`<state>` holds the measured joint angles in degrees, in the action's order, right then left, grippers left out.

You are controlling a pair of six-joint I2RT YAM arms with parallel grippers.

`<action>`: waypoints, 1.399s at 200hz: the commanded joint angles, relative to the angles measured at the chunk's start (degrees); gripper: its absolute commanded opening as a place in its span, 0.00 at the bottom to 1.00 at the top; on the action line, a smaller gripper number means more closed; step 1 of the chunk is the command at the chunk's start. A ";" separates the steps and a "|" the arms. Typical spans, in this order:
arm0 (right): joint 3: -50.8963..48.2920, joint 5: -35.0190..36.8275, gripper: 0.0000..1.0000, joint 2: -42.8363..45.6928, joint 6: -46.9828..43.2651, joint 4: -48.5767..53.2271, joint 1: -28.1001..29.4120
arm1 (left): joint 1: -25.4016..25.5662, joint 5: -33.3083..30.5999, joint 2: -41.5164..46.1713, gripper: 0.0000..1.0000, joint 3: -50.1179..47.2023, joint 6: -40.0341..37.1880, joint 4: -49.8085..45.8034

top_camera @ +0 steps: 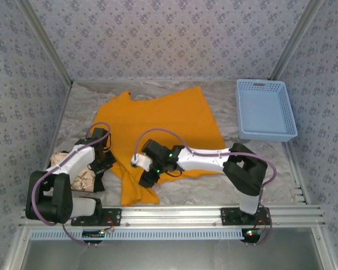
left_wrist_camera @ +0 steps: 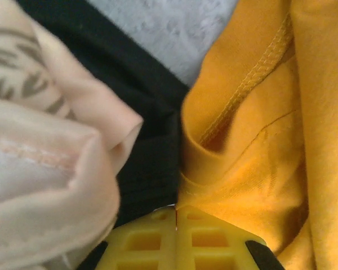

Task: Fold the inside-out t-shirt

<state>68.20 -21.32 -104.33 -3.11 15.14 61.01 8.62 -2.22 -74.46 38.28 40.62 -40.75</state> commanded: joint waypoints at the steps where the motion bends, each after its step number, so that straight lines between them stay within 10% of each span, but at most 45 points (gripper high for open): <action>1: 3.85 7.71 0.54 -2.55 4.63 1.35 -6.32 | -0.52 -0.08 -1.17 0.04 0.64 0.77 0.40; 119: -9.13 28.03 0.19 -4.95 20.92 0.21 -25.70 | -5.03 8.17 -11.58 0.00 8.41 -9.13 5.91; 152: -12.78 14.55 0.31 -1.60 19.24 -3.06 -32.62 | -5.44 12.08 -16.47 0.03 12.91 -10.10 6.21; 192: -9.31 13.06 0.50 2.56 16.35 -0.44 -25.98 | -5.53 17.77 -14.68 0.31 14.02 -9.19 7.29; 280: 2.77 11.85 0.52 3.46 7.98 6.45 -4.75 | -2.85 17.15 -26.62 0.29 33.88 -12.14 2.72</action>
<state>66.85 -6.52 -96.86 6.92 18.37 50.83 4.43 15.18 -96.77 67.48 30.57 -35.18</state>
